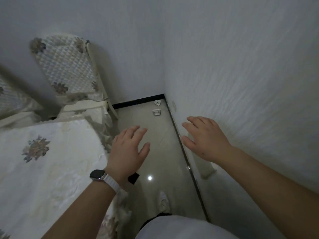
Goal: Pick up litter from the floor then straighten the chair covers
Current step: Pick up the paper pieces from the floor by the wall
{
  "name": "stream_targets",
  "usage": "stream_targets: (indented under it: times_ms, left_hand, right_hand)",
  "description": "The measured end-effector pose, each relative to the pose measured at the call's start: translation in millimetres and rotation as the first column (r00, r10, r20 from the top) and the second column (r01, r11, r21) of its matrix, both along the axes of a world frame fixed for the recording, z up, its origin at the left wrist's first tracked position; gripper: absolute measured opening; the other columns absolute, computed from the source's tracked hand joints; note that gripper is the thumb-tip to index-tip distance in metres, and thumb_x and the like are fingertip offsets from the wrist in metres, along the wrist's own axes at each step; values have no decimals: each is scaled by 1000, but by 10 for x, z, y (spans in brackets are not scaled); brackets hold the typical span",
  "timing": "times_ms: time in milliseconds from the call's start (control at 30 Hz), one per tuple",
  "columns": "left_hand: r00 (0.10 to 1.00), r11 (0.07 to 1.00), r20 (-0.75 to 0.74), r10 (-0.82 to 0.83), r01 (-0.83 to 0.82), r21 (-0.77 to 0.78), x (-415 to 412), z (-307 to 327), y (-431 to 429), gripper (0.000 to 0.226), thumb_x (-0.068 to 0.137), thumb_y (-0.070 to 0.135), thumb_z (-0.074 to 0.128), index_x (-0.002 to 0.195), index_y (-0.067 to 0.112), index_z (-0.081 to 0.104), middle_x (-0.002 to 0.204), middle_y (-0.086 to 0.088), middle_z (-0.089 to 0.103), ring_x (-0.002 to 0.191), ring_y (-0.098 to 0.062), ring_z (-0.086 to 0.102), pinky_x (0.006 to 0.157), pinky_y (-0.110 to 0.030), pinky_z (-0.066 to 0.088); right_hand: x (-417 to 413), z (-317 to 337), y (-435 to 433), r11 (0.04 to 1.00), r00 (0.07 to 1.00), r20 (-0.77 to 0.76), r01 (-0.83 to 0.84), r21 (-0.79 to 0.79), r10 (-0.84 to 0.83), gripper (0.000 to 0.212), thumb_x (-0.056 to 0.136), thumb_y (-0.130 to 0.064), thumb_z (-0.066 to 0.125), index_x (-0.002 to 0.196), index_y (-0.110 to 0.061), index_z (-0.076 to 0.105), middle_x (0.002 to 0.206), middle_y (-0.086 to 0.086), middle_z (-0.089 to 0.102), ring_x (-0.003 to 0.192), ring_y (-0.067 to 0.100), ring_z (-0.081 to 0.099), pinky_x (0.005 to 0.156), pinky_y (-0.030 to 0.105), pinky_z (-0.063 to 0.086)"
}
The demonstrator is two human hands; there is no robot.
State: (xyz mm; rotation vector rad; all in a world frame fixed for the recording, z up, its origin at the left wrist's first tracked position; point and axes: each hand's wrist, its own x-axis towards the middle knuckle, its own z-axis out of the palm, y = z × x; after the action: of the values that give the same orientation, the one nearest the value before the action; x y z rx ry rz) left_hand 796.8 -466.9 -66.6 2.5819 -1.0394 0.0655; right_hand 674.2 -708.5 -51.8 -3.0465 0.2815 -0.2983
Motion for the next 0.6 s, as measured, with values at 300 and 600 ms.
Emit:
stream_targets:
  times_ms: [300, 600]
  left_hand:
    - [1000, 999, 6, 5, -4, -35, 1330, 83, -242, 53, 88, 48, 45, 132, 21, 57, 131, -7, 58, 120, -29, 53, 95, -49, 47]
    - [998, 998, 2, 59, -59, 24, 2517, -120, -553, 52, 88, 48, 47, 132, 21, 57, 133, -6, 58, 122, -28, 52, 98, -45, 44]
  right_hand:
    - [1296, 124, -214, 999, 1000, -7, -7, -34, 7, 52, 86, -46, 41, 116, -13, 66, 124, 10, 63, 111, 31, 59, 95, 44, 44]
    - [2584, -193, -565, 998, 998, -36, -47, 44, 48, 51, 85, -47, 41, 115, -14, 66, 122, 9, 63, 109, 29, 59, 93, 41, 45]
